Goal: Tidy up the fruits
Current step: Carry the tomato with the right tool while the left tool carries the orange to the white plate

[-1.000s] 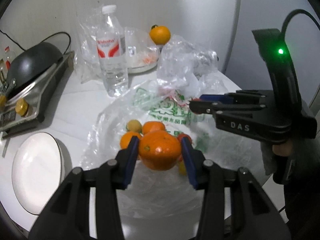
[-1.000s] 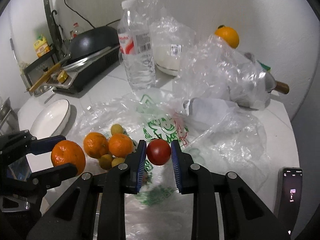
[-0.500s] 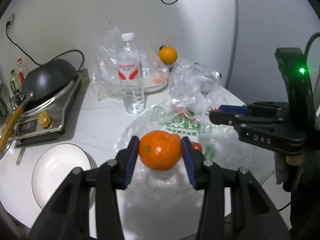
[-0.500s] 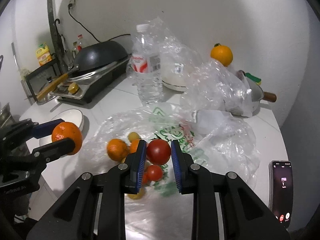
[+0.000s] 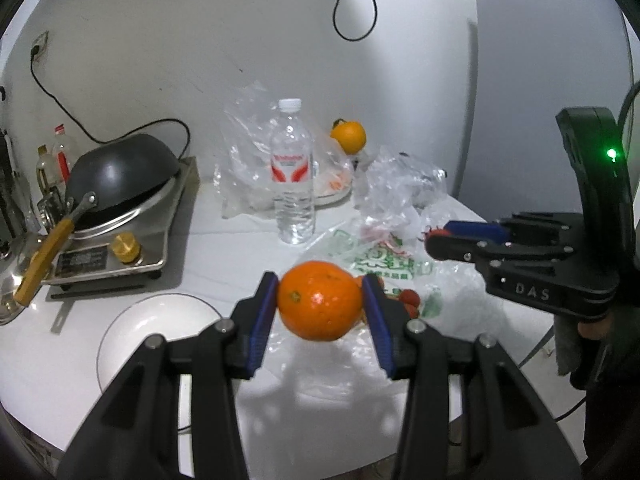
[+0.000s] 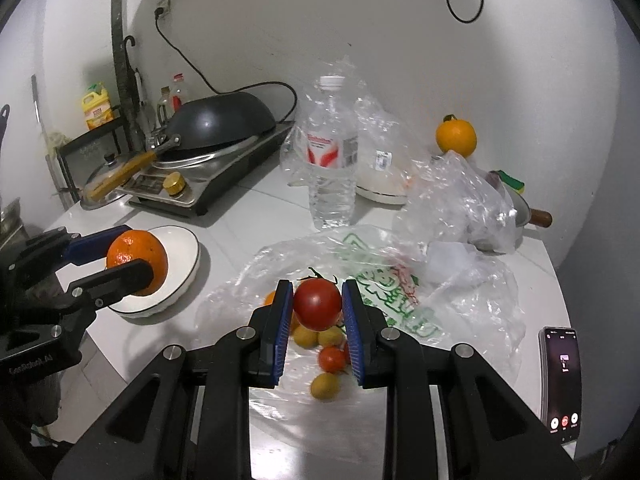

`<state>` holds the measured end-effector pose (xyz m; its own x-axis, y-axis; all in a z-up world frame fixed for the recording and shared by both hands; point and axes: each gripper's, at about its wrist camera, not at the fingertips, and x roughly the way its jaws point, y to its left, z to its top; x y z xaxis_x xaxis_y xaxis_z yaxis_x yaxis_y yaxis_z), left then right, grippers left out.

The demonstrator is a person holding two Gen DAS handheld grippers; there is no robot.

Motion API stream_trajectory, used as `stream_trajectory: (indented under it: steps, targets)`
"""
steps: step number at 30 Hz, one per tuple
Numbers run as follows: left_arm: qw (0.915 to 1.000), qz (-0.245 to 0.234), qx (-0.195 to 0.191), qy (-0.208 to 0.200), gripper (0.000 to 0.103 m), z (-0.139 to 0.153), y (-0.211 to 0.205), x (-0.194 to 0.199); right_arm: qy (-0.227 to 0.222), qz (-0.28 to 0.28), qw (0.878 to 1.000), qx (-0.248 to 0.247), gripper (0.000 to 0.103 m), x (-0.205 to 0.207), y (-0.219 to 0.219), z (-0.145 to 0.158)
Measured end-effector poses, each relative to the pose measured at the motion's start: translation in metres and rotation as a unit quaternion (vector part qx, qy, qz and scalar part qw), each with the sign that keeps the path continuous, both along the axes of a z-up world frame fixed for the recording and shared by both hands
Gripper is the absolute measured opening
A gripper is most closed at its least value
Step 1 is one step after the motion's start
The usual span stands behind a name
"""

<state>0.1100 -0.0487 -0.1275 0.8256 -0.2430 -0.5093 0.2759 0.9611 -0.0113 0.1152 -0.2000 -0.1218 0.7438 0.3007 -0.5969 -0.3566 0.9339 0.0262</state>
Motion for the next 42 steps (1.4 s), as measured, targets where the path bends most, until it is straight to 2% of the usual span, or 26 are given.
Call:
stream_trajectory:
  steps: [17, 30, 42]
  targets:
    - [0.9993, 0.034, -0.004, -0.012, 0.044, -0.003, 0.060, -0.011, -0.003, 0.031, 0.999, -0.015, 0.027, -0.005, 0.057, 0.003]
    - [0.9958, 0.091, 0.006, 0.009, 0.044, -0.028, 0.130, 0.004, 0.004, 0.069, 0.997, -0.030, 0.027, 0.015, 0.120, -0.004]
    - [0.9931, 0.111, 0.014, 0.034, 0.044, -0.057, 0.170, 0.029, 0.023, 0.112, 0.993, -0.037, 0.027, 0.045, 0.182, -0.025]
